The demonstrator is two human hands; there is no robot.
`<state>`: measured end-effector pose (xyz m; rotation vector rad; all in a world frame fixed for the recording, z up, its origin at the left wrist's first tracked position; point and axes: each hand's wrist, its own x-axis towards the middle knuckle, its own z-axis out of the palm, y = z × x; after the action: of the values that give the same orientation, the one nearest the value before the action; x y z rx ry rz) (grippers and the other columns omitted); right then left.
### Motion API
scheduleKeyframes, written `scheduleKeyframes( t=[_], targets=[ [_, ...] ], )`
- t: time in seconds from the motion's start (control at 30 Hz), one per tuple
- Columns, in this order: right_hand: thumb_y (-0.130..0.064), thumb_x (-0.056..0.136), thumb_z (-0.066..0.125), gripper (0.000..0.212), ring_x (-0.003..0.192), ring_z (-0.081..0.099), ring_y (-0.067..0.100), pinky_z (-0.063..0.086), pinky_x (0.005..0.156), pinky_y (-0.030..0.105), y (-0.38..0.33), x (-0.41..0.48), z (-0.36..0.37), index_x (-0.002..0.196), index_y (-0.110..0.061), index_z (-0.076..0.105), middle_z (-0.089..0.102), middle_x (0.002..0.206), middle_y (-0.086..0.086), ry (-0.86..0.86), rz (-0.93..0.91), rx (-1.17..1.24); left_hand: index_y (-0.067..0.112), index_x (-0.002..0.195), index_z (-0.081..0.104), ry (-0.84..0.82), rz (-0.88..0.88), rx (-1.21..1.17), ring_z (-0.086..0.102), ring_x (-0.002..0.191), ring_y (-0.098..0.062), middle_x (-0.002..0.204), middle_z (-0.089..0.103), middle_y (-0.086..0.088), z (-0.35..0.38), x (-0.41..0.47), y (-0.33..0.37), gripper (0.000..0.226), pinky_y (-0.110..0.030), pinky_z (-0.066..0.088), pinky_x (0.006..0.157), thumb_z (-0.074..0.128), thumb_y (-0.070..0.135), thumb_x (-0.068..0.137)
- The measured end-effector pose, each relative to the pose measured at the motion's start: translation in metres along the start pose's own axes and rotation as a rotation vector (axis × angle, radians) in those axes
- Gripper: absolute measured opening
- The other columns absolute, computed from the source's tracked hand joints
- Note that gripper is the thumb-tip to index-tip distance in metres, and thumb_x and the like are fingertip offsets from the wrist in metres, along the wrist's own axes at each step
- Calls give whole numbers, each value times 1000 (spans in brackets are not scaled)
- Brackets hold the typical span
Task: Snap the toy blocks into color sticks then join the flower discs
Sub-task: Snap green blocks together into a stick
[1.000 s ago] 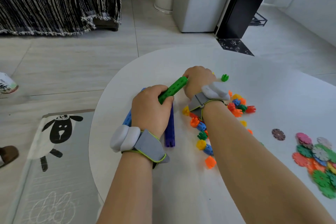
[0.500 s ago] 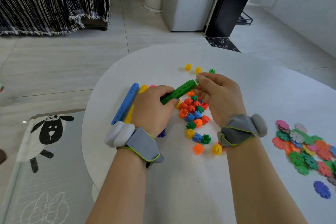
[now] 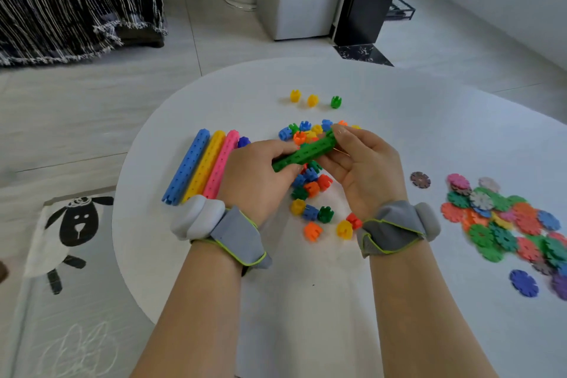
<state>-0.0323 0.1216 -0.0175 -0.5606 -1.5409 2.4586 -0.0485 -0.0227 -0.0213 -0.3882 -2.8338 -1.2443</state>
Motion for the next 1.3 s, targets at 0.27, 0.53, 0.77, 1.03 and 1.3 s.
scheduleKeyframes(
  t=[0.27, 0.53, 0.77, 1.03, 1.3],
  targets=[
    [-13, 89, 64, 12, 82, 72, 30, 59, 75, 39, -2, 1, -10, 86, -1, 66, 70, 78, 14, 81, -30, -80, 26, 116, 65, -15, -5, 35, 54, 97, -3, 113, 66, 9, 5, 0, 8, 31, -4, 27, 74, 64, 27, 86],
    [-14, 85, 69, 13, 80, 72, 30, 59, 71, 37, -3, 0, -9, 80, -4, 64, 70, 79, 15, 106, -23, -110, 24, 116, 65, 5, 2, 33, 54, 96, -3, 112, 66, 7, 5, -2, 12, 31, -5, 28, 72, 64, 26, 86],
    [-16, 91, 63, 19, 74, 72, 27, 60, 67, 33, -2, 0, 3, 77, -4, 66, 72, 78, 15, 62, -71, -251, 23, 111, 67, 37, 3, 60, 48, 83, 0, 104, 68, 7, -1, -4, 7, 26, 1, 31, 65, 64, 22, 85],
    [-18, 87, 56, 21, 91, 67, 19, 51, 85, 31, 7, 37, 18, 96, -22, 74, 73, 96, -1, 137, -355, -994, 23, 113, 65, 104, -119, 112, 57, 100, -14, 109, 66, 4, -12, 1, -7, 27, -17, 34, 76, 61, 27, 87],
    [-26, 89, 58, 30, 101, 56, 22, 45, 77, 26, -3, 73, 49, 119, -28, 64, 55, 115, 6, -209, -166, -1775, 23, 113, 64, 161, -187, 84, 52, 94, -9, 111, 64, 7, -20, 5, -18, 26, -15, 29, 75, 60, 28, 88]
  ],
)
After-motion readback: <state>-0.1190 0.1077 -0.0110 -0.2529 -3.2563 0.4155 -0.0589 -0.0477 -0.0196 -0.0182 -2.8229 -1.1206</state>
